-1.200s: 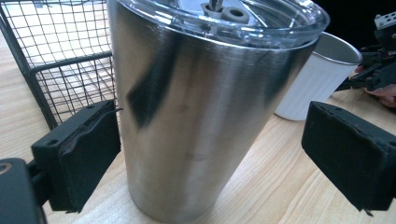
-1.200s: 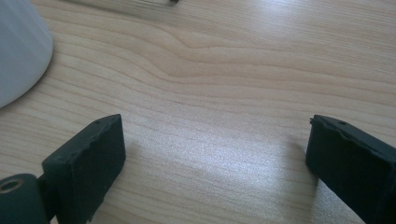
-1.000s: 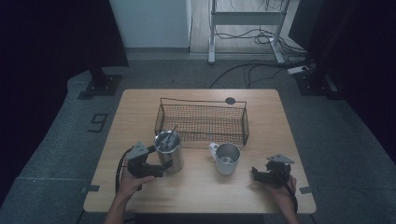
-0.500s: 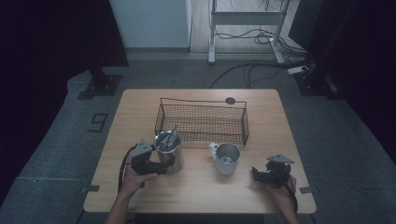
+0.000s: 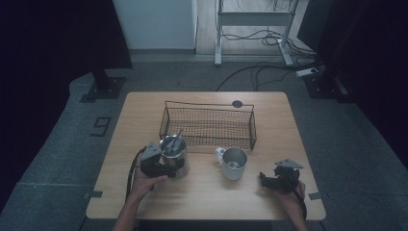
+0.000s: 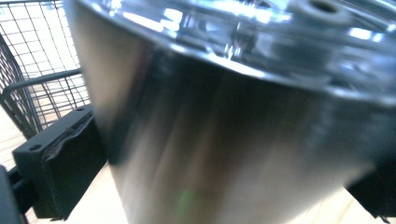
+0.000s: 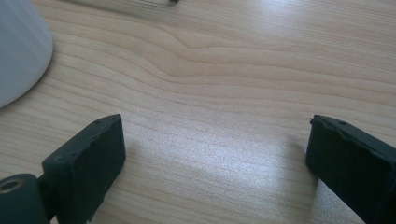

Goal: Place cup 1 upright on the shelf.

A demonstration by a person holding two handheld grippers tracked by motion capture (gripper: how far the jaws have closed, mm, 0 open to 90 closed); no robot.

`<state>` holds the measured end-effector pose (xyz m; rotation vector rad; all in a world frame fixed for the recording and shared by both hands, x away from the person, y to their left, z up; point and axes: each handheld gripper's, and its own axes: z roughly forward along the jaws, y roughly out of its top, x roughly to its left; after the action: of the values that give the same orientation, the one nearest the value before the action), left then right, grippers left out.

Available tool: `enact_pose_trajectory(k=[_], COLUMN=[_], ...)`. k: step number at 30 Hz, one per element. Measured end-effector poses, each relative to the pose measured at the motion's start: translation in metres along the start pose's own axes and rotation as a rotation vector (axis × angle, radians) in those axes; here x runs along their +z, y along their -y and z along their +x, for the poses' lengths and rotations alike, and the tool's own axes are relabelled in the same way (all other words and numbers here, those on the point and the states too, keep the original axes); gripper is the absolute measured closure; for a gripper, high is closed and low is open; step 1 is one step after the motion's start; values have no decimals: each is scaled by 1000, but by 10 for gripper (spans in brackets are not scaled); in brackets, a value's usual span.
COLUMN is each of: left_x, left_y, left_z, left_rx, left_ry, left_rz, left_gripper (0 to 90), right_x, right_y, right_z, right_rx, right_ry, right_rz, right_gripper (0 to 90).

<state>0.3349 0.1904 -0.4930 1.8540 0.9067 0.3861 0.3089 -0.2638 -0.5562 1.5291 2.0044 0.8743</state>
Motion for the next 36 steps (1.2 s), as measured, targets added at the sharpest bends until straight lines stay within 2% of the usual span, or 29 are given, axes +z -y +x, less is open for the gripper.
enact_pose_trajectory(k=[9,19,24,29,36], left_x=[12,16,15,14,13], left_y=[-1,-1,-1,-1,-2], left_z=[-3,-4,-4,-4,-6], left_rx=[9,18,30,45,39], left_ry=[-51,-64,-69,-56,-61], left_rz=[-31,-64,-60,-54,-50], left_gripper=[1,15,26,29,31], right_x=[0,0,0,0,0], right_y=[0,0,0,0,0], right_z=[0,0,0,0,0], right_rx=[1,0,0,0,1], right_ry=[0,0,0,0,0], right_rz=[1,0,0,0,1], right_gripper=[46,46,46,46,46])
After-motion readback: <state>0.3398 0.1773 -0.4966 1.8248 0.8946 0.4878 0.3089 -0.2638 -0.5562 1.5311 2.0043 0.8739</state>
